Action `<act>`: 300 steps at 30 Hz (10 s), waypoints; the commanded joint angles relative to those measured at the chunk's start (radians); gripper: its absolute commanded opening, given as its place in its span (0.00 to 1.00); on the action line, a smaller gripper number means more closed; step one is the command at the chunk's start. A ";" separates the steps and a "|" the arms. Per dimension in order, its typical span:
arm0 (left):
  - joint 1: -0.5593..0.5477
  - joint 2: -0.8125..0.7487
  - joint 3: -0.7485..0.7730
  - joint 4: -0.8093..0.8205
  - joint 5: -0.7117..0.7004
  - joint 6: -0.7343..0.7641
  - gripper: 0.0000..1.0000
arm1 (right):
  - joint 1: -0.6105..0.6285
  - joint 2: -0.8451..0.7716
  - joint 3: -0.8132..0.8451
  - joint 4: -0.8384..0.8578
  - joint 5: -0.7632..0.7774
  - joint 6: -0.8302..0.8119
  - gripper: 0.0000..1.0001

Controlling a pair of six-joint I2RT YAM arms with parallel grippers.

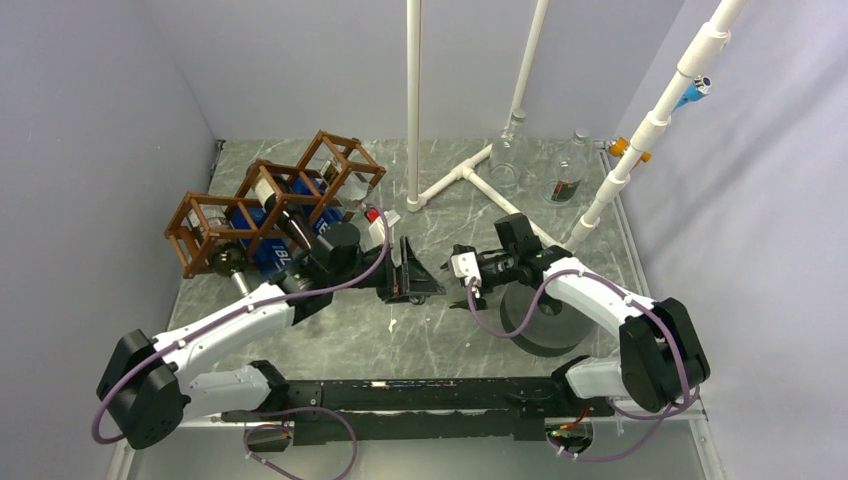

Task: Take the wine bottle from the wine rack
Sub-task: Place the wine bottle at the center of the board, then pick up the wine bottle from the wine rack.

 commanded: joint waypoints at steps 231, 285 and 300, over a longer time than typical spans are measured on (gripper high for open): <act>-0.249 -0.582 0.043 -0.283 -0.965 0.612 0.99 | -0.274 0.321 0.887 0.326 0.430 1.063 0.99; -0.154 -0.389 0.165 -0.576 -1.238 0.566 1.00 | -0.381 -0.156 0.189 0.081 -0.187 0.880 1.00; 0.054 -0.149 0.184 -0.816 -1.380 0.108 0.88 | -0.415 -0.140 0.144 0.115 -0.210 0.874 1.00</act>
